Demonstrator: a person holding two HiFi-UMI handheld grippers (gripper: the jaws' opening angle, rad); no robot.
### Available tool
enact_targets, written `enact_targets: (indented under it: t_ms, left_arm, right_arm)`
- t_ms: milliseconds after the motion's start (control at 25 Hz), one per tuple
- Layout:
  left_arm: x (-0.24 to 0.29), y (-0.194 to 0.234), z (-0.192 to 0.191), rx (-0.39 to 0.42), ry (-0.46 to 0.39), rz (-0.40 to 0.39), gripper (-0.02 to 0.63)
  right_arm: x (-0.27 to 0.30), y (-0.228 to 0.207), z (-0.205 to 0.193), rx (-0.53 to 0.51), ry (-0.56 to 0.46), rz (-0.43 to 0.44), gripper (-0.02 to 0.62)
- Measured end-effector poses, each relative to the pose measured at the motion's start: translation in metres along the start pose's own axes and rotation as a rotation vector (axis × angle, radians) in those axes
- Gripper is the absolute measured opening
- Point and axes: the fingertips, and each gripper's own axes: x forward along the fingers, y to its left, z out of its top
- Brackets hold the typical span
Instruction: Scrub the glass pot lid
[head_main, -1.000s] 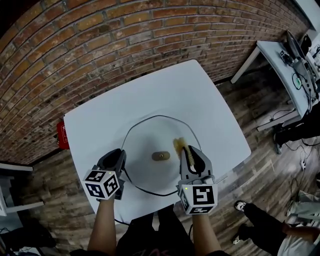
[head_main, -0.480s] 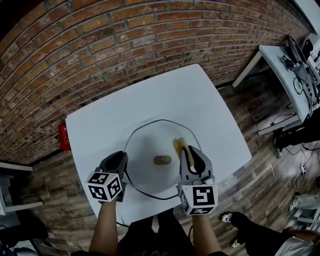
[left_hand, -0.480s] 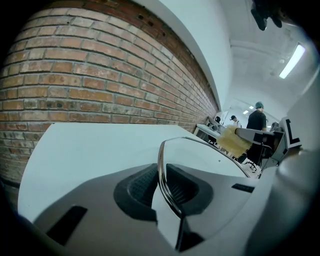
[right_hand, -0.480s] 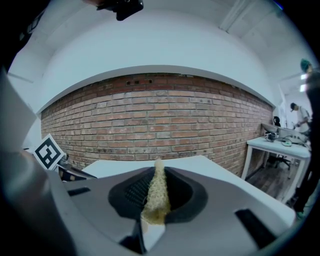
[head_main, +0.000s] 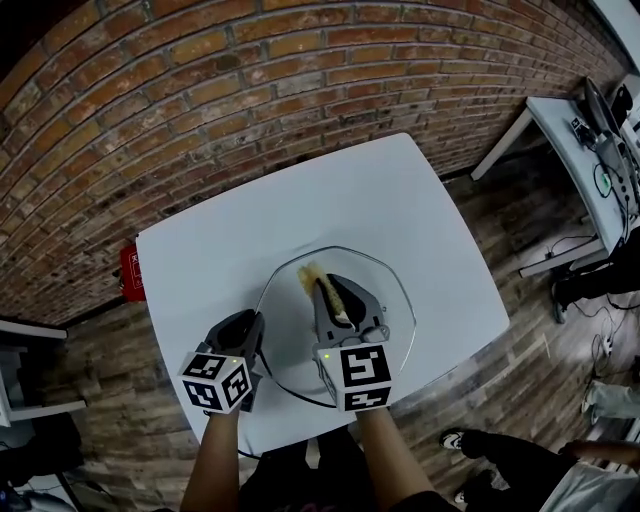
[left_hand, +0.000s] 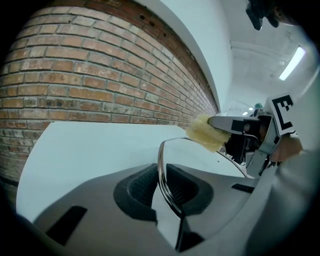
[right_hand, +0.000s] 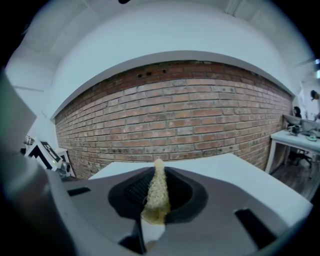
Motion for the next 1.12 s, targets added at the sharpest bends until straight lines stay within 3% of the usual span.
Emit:
enact_targets:
  t_ms: [160, 360, 640, 880, 1000, 1120]
  left_arm:
    - [0.000, 0.001, 0.001, 0.004, 0.005, -0.004, 0.058]
    - [0.001, 0.001, 0.003, 0.009, 0.007, -0.009, 0.058]
    - [0.003, 0.003, 0.003, 0.008, 0.005, -0.012, 0.058]
    - [0.003, 0.004, 0.003, 0.010, 0.003, -0.013, 0.058]
    - [0.003, 0.003, 0.003, 0.009, 0.002, -0.013, 0.058]
    - [0.001, 0.003, 0.002, 0.000, 0.000, -0.009, 0.058]
  right_arm:
    - [0.020, 0.020, -0.009, 0.001, 0.055, 0.048, 0.058]
    - [0.033, 0.012, -0.035, -0.022, 0.182, 0.027, 0.058]
    - [0.012, -0.057, -0.064, -0.034, 0.310, -0.156, 0.058]
    - [-0.037, -0.125, -0.057, 0.005, 0.269, -0.349, 0.058]
    - [-0.051, -0.114, -0.035, 0.008, 0.209, -0.316, 0.058]
    - [-0.042, -0.058, -0.027, -0.017, 0.192, -0.181, 0.058]
